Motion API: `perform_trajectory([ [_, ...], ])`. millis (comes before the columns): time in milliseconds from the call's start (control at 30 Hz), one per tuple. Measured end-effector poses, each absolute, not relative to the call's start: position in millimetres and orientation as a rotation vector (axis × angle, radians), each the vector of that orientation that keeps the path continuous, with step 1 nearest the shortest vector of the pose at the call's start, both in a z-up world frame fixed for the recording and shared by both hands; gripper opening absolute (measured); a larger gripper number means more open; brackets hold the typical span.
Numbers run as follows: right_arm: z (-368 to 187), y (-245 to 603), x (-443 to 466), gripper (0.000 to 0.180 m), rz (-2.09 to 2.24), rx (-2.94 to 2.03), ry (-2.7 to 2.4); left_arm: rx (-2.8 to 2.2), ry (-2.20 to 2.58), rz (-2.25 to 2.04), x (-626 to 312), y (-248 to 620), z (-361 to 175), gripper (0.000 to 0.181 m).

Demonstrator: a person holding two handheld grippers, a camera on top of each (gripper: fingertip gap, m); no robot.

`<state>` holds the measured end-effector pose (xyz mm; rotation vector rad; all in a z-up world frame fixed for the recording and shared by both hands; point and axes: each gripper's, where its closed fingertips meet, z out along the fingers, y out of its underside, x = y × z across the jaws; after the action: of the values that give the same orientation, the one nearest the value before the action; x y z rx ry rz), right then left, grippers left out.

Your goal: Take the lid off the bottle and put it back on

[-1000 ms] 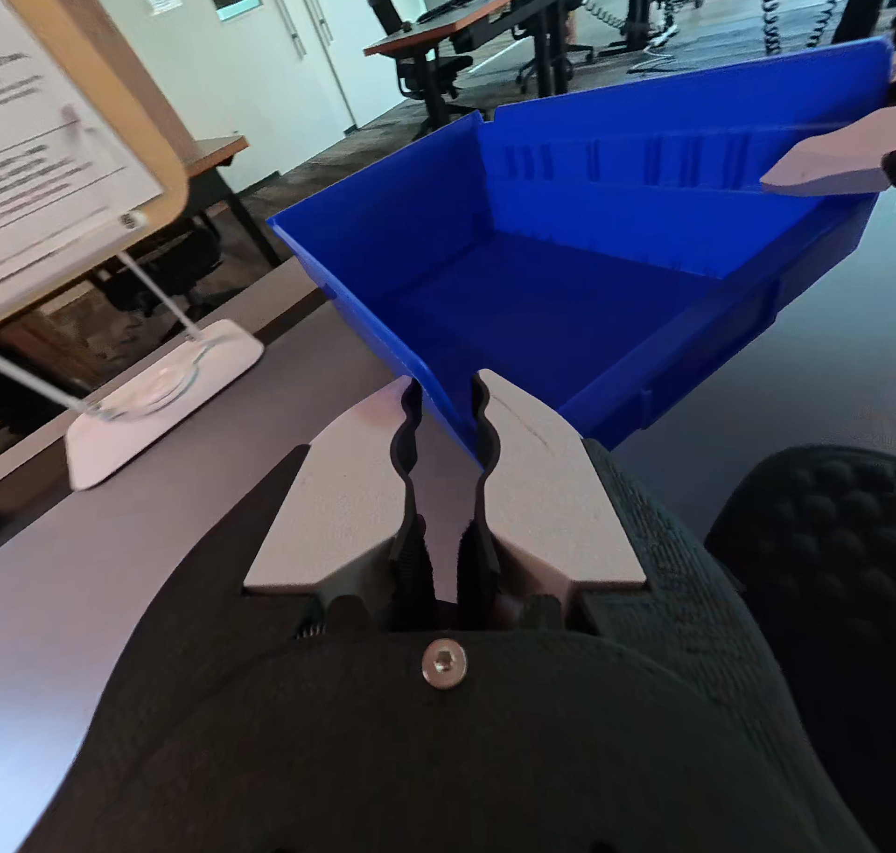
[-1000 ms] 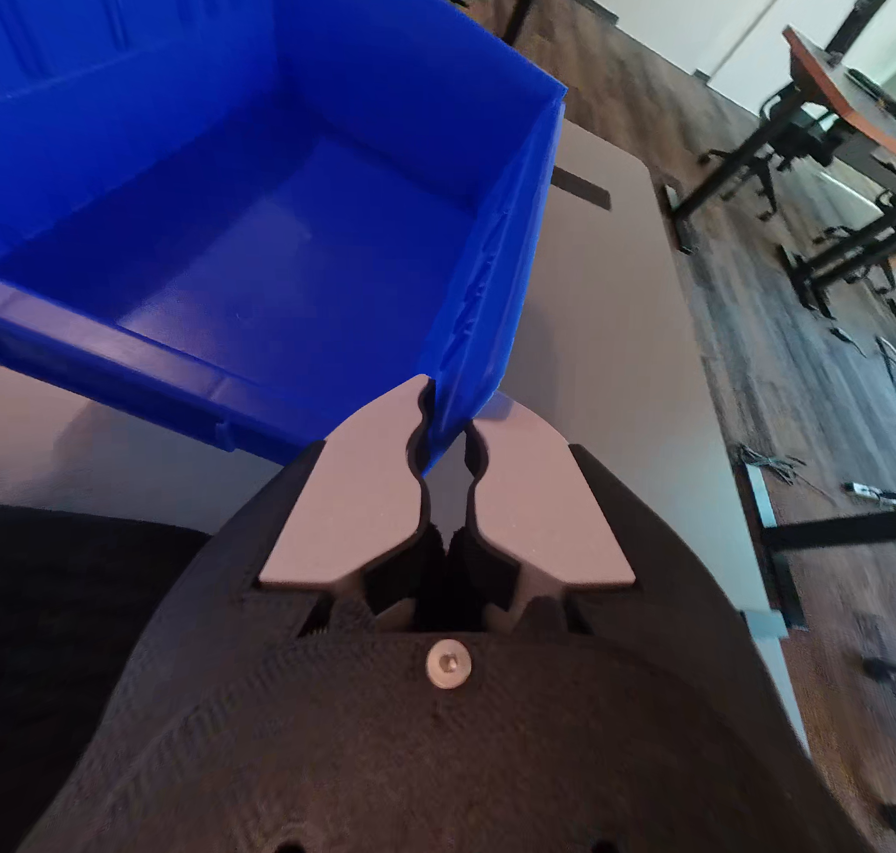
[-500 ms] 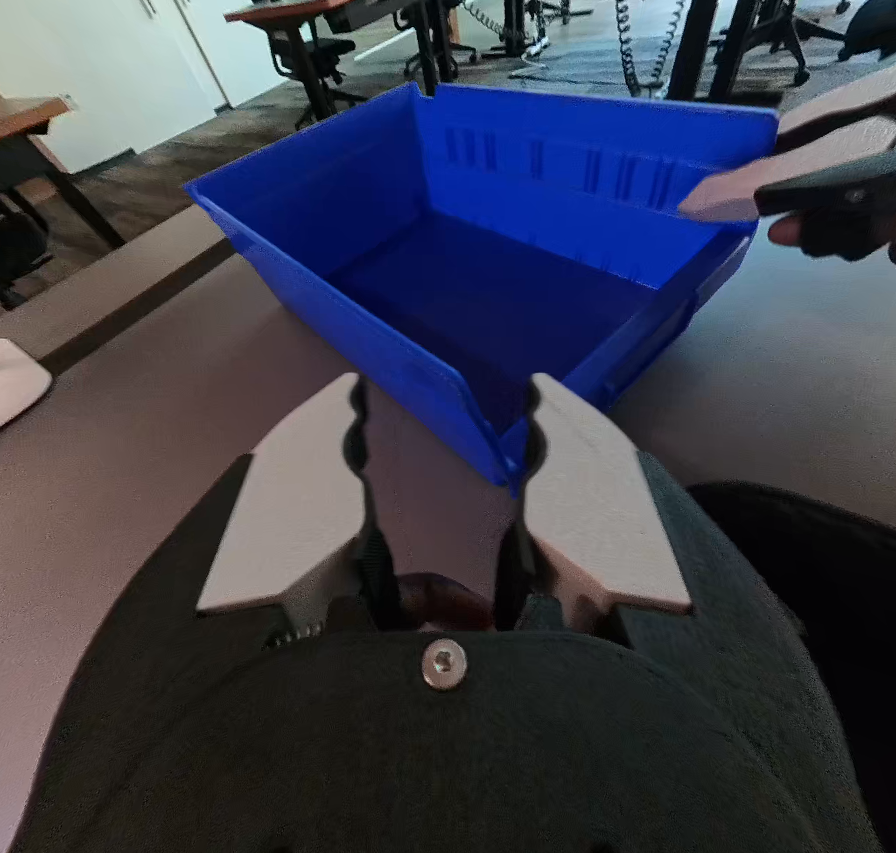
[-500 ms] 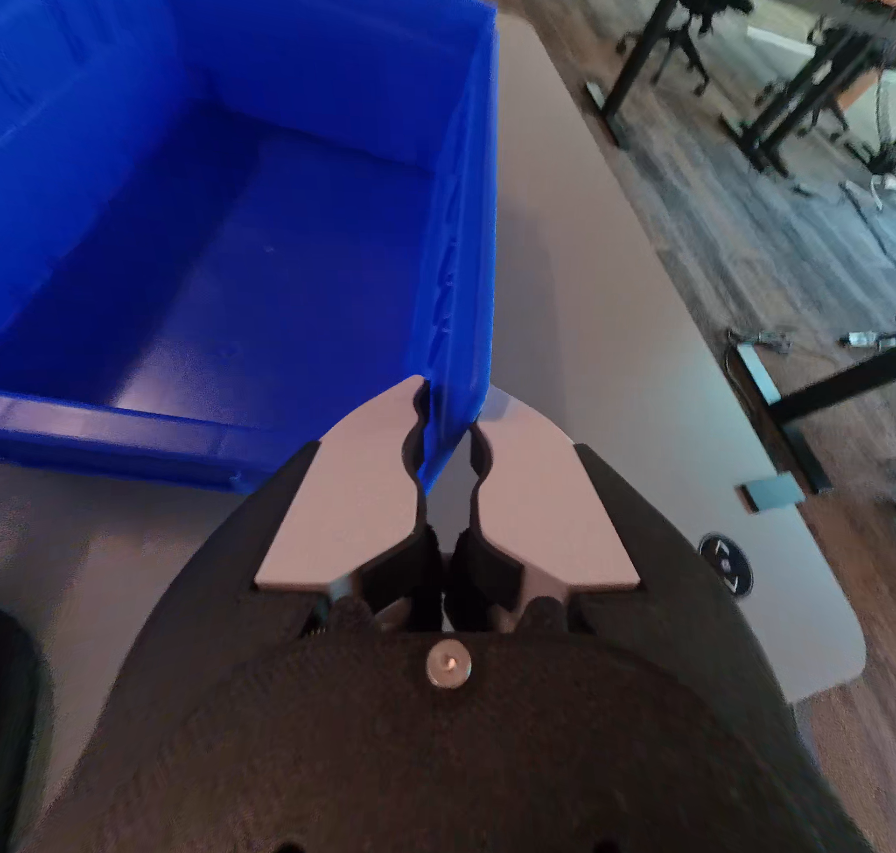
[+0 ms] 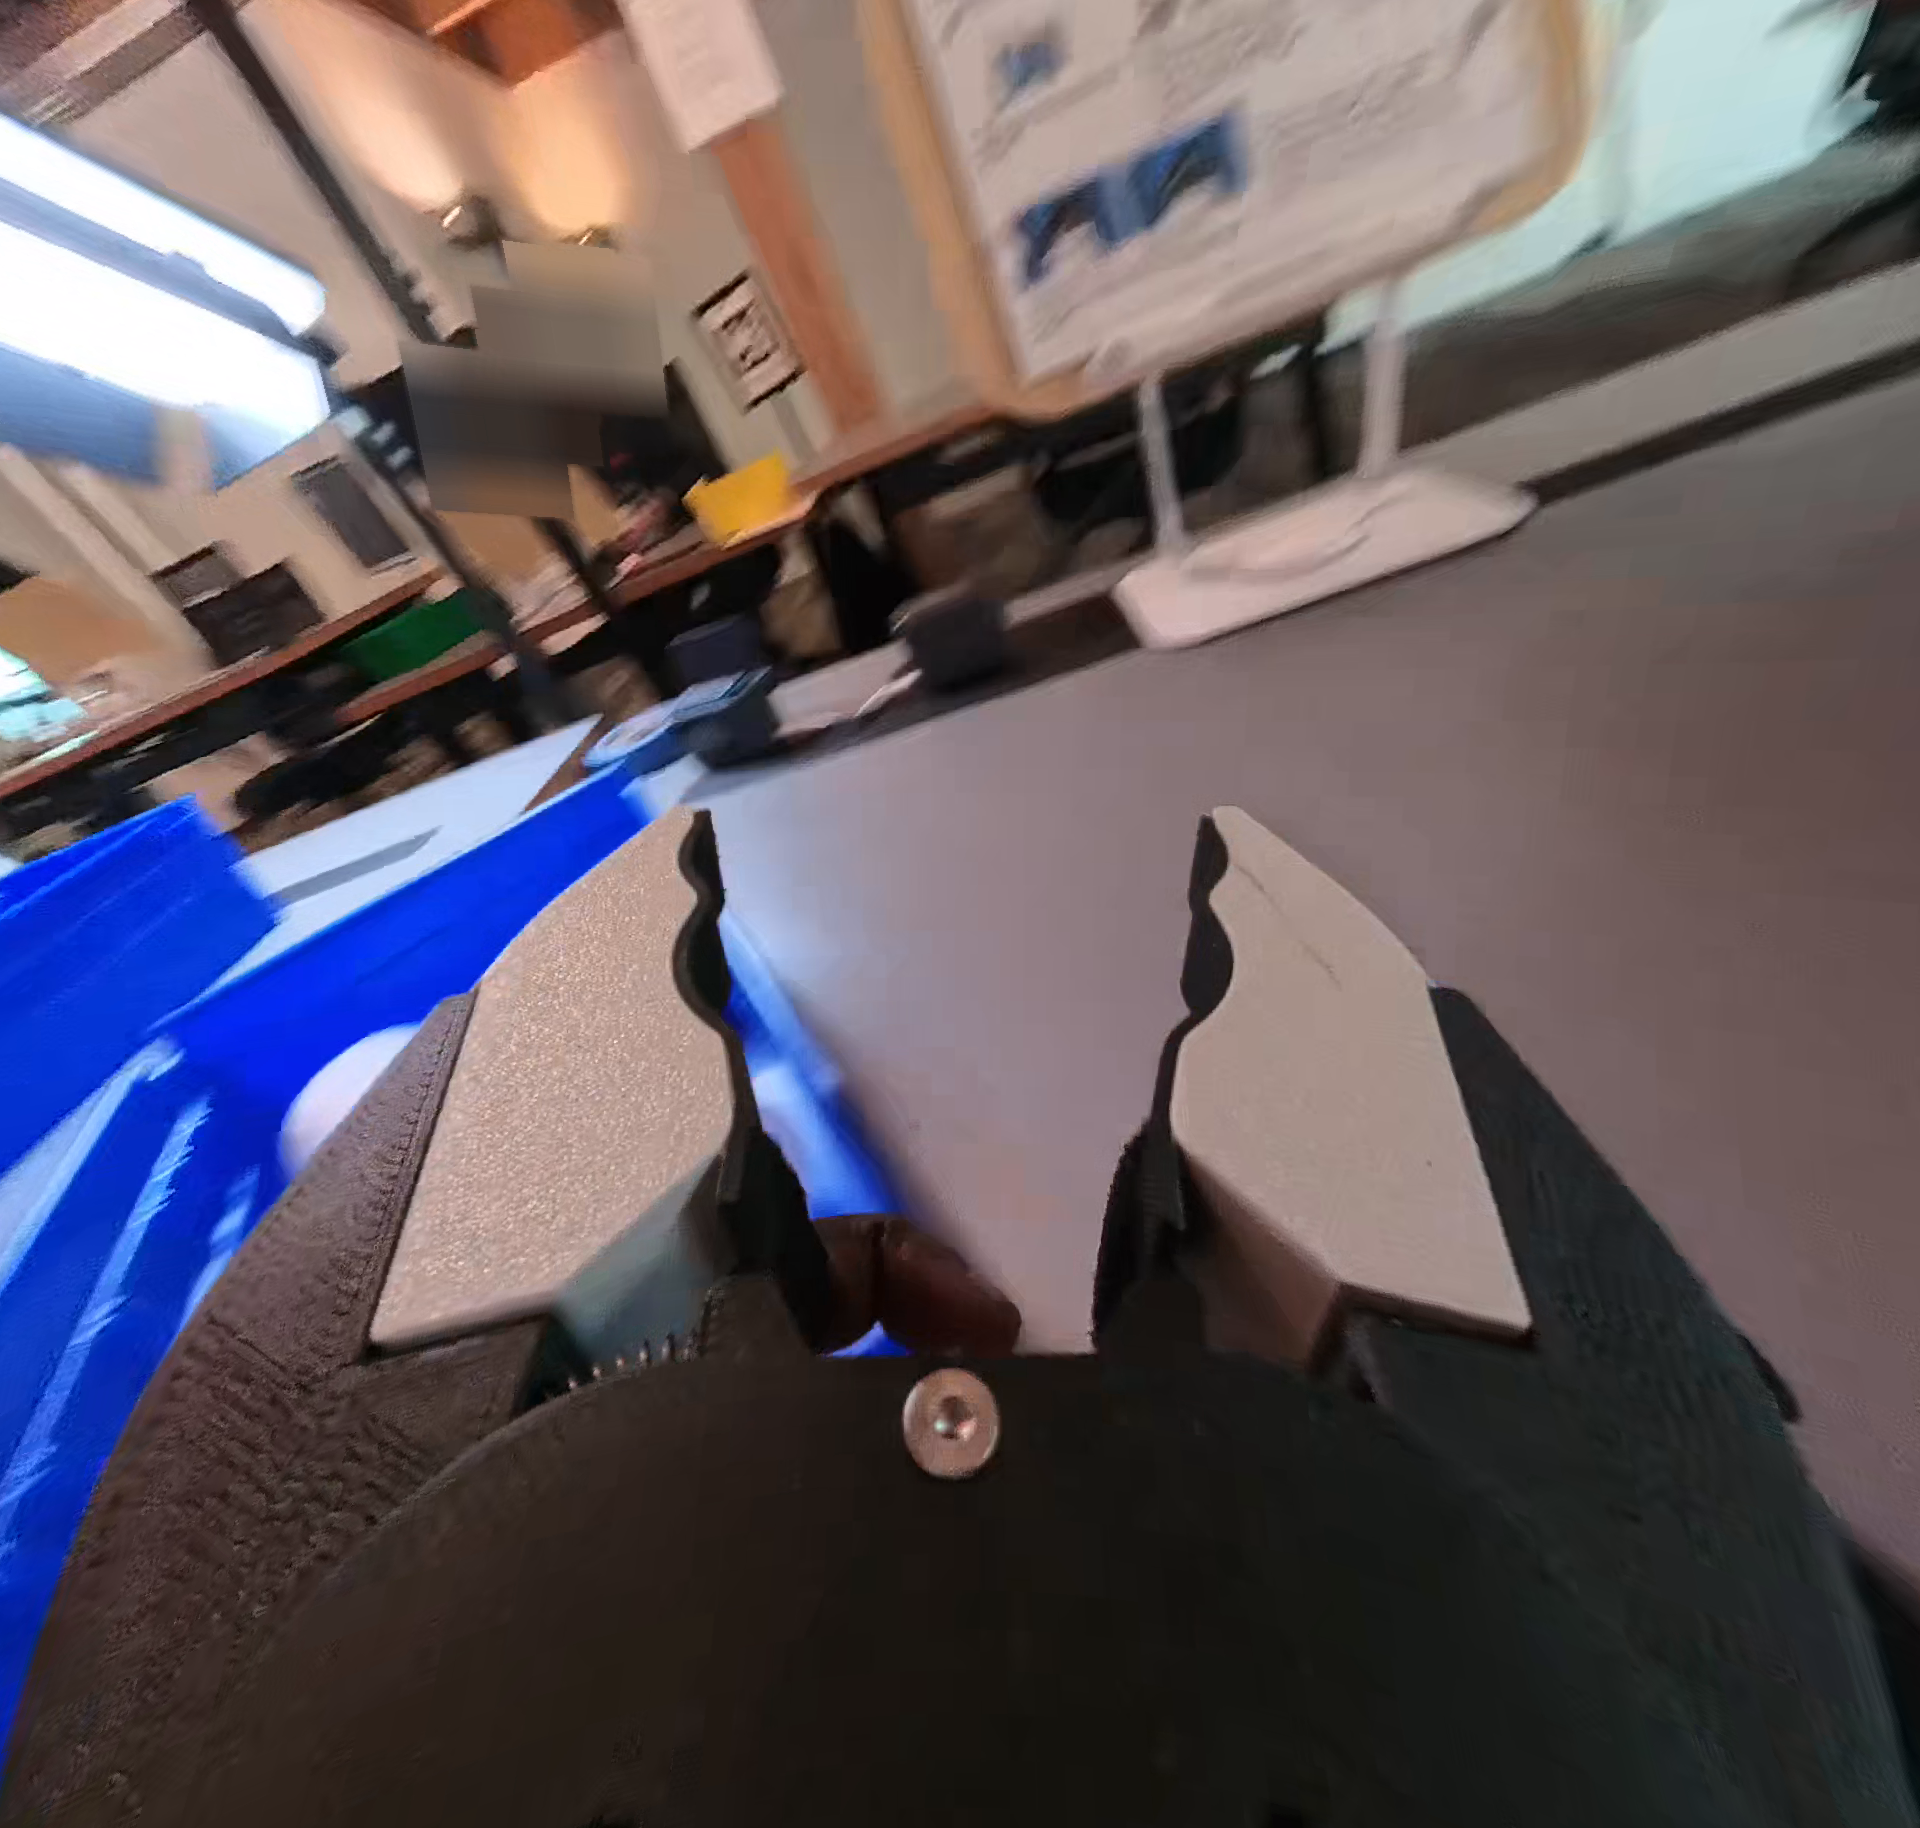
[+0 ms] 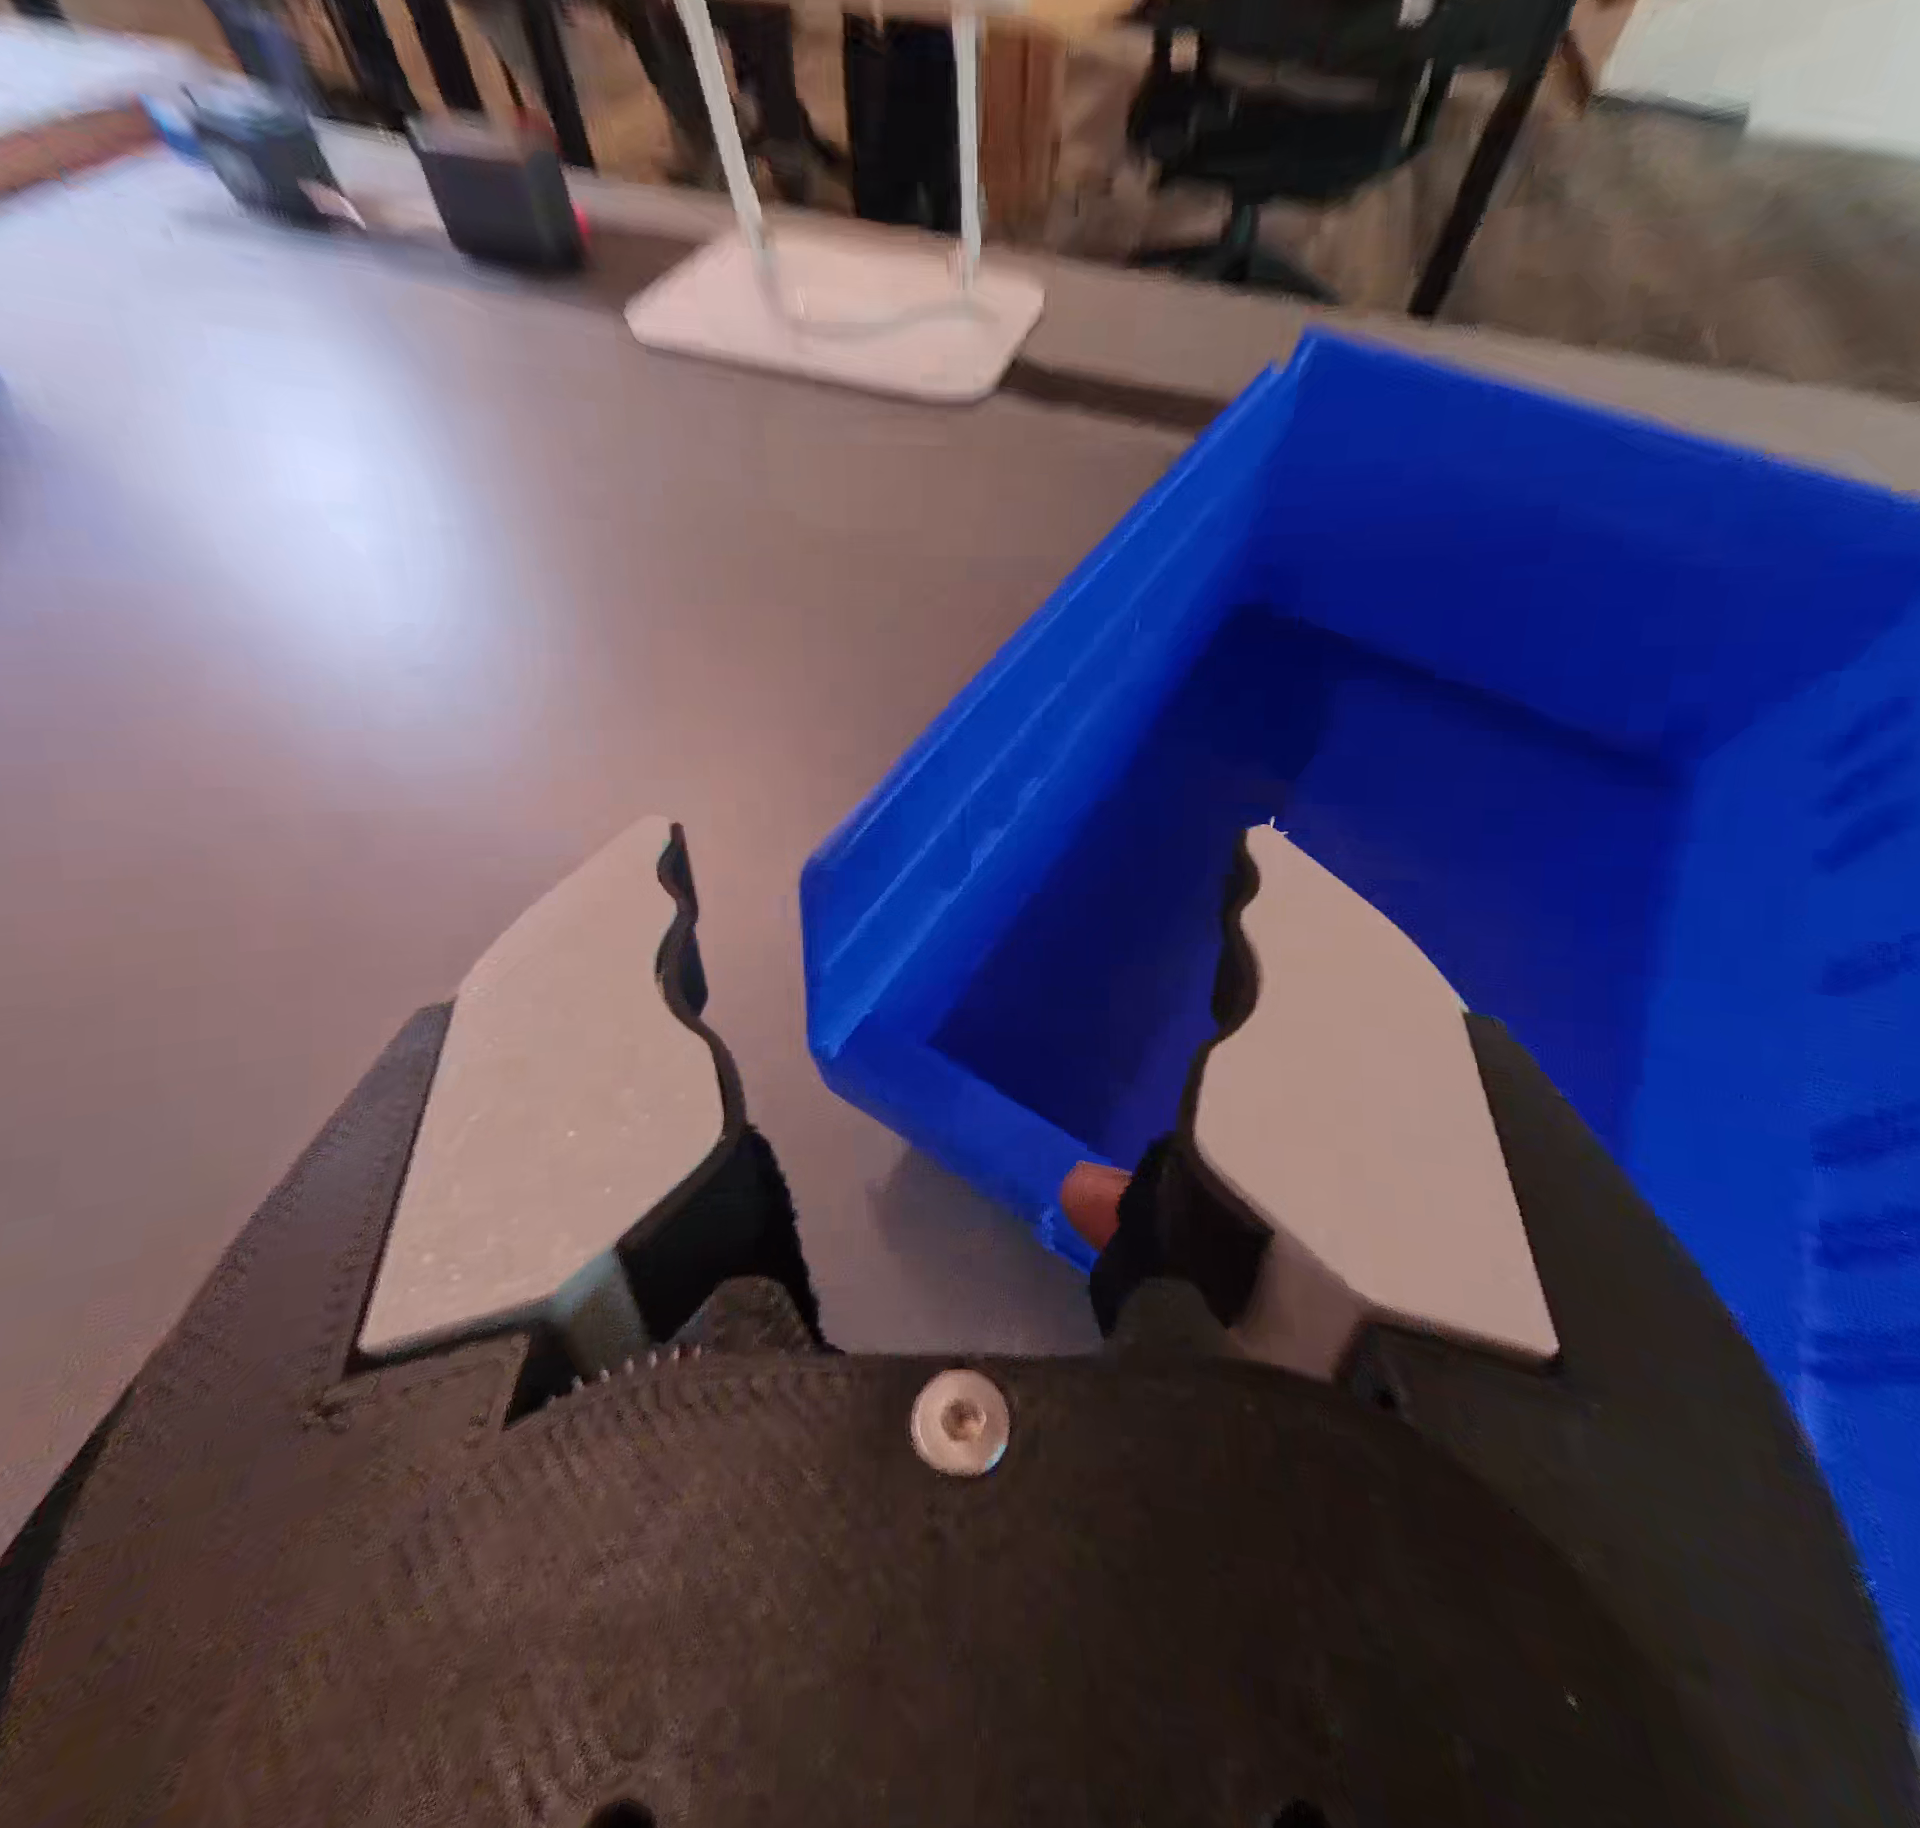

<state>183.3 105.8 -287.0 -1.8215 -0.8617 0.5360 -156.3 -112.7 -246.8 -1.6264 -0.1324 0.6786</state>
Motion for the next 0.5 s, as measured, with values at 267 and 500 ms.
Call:
perform_trajectory([
  [267,-349.1,115.4,169.3,0.032,0.065,-1.978,-1.04,-1.899,-0.333,0.647,-225.5,-129.8,-318.0,0.032],
  [500,-349.6,135.6,202.6,0.008,-0.064,-2.001,-0.89,-1.915,-0.169,0.669,-230.6,-136.8,-317.4,0.025],
])
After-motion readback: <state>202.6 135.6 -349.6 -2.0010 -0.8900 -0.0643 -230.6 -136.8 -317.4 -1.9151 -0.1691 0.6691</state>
